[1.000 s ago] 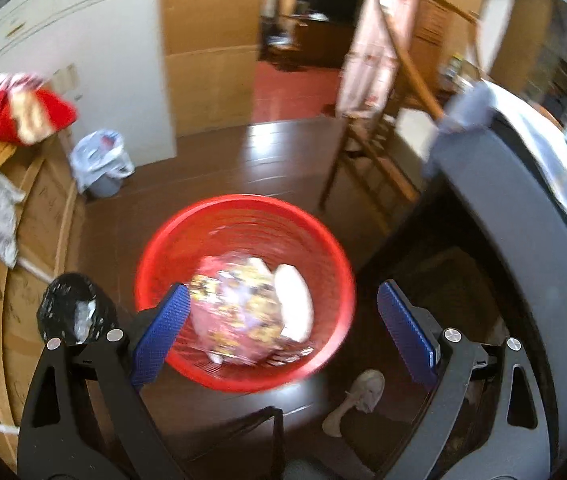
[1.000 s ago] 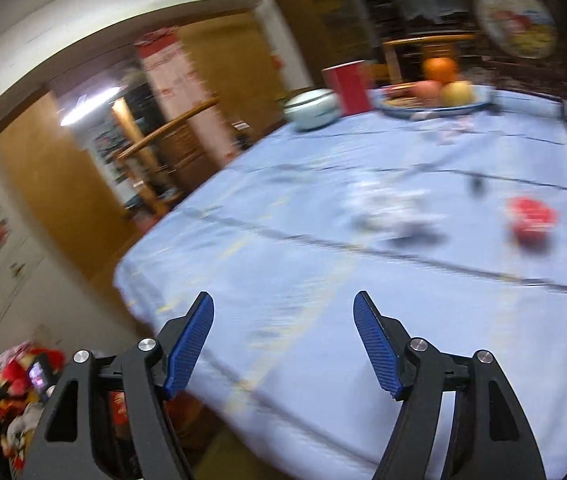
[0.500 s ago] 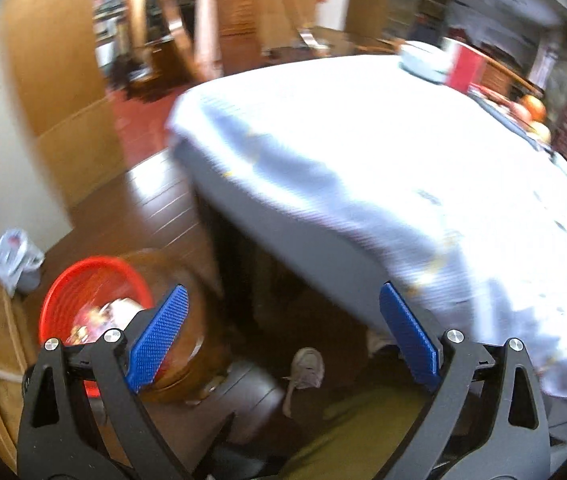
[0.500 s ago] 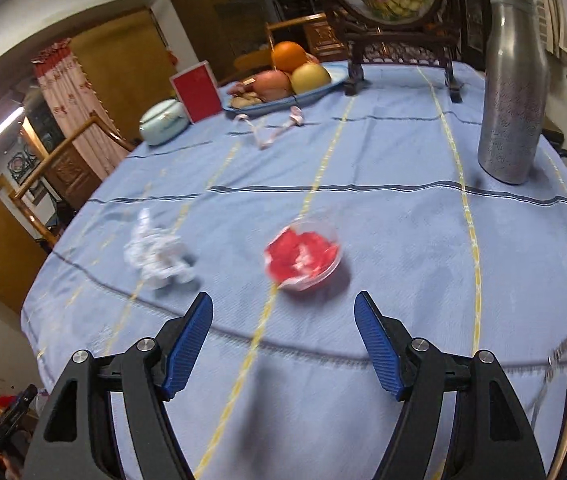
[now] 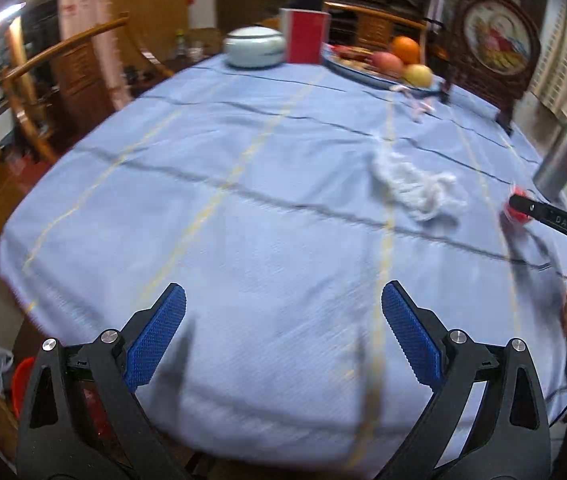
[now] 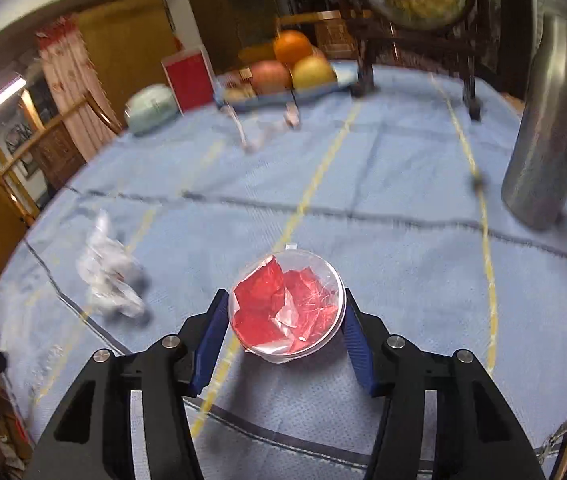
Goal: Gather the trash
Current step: 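Grasp the red jelly cup with the right tool while the left tool grasps the white plastic bag, then carry the plastic bag and jelly cup over the red wastebasket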
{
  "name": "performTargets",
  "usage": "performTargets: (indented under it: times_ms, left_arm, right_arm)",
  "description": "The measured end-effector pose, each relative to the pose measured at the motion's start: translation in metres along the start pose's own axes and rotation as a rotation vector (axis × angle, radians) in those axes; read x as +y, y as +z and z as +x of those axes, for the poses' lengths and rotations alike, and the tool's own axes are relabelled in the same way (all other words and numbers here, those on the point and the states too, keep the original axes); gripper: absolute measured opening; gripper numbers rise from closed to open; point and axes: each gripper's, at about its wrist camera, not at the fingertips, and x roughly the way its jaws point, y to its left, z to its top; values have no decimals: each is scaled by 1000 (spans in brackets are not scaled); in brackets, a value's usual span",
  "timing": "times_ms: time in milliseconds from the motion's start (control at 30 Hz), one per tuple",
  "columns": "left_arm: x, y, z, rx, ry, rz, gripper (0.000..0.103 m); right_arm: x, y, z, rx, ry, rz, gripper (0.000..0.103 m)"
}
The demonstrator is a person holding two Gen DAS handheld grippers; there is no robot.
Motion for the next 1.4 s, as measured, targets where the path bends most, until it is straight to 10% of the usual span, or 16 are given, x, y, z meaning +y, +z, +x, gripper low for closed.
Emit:
performTargets:
  times_ms: [533, 633, 767, 1400]
  left_arm:
    - [-100, 73, 104, 160, -88, 35, 95]
    - [-95, 77, 111, 156, -78, 14, 68]
    - [-86, 74, 92, 118, -144, 5, 34]
    - [0, 30, -46, -128, -43, -48, 33]
  right_arm:
    - [-21, 1, -11, 2, 118, 132, 55]
    - [-20, 1, -11, 2, 125, 128, 56]
    - [-23, 2, -11, 2, 132, 139, 55]
    - [-19, -4, -19, -33, 228, 136, 55]
